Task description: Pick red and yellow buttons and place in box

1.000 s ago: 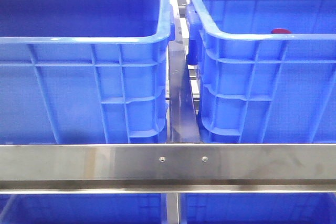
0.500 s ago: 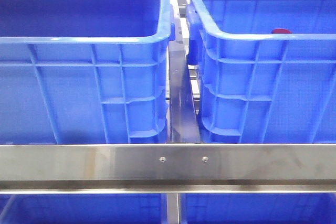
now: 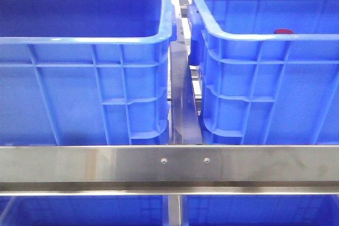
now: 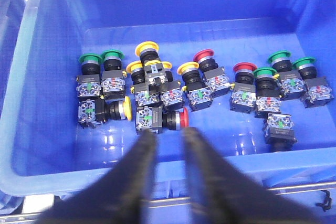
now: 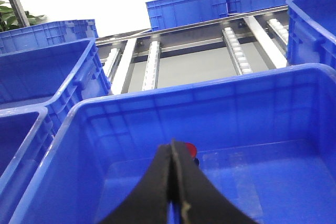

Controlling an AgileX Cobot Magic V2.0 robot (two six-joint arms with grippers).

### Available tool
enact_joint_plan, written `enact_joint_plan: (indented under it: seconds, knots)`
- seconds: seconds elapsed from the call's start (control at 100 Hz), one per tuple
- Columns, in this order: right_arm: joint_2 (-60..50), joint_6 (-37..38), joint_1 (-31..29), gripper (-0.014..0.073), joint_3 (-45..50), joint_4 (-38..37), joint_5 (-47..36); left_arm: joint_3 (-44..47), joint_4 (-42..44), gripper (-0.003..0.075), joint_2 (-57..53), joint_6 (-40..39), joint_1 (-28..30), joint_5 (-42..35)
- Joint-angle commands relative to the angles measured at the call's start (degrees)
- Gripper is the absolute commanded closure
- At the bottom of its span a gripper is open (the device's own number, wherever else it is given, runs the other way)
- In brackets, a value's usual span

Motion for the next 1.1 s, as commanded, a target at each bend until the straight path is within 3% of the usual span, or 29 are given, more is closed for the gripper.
enact_joint_plan:
  seconds: [0.0,0.06,0.12,0.37,1.09]
  knots:
    - [-0.22,-0.93,0.09,0.0662,-1.70,-0.74,1.63,-1.38,-0.79,0.0328,-0.19,-0.31,0.13,-4.43]
    - [-0.22,-0.93,0.09,0.0662,-1.70,-0.74,1.63,-1.38,-0.79,0.0227,0.02,-0.31,0.13,-4.43]
    - [-0.22,-0.93,0.09,0.0662,-1.70,-0.74,1.71,-1.38,-0.79,0.0199,0.40,-0.31,0.13,-4.43]
    - [-0.22,-0.93,0.09,0.0662,-1.70,-0.74,1.93,-3.12,-1.43,0.0207,6.91,-0.31,-0.25,-6.66]
    - [-0.22,-0.93,0.09,0.0662,-1.70,-0.74,3.19,-23.43,-1.91,0.0207,43.92,-0.31,-1.97,-4.45]
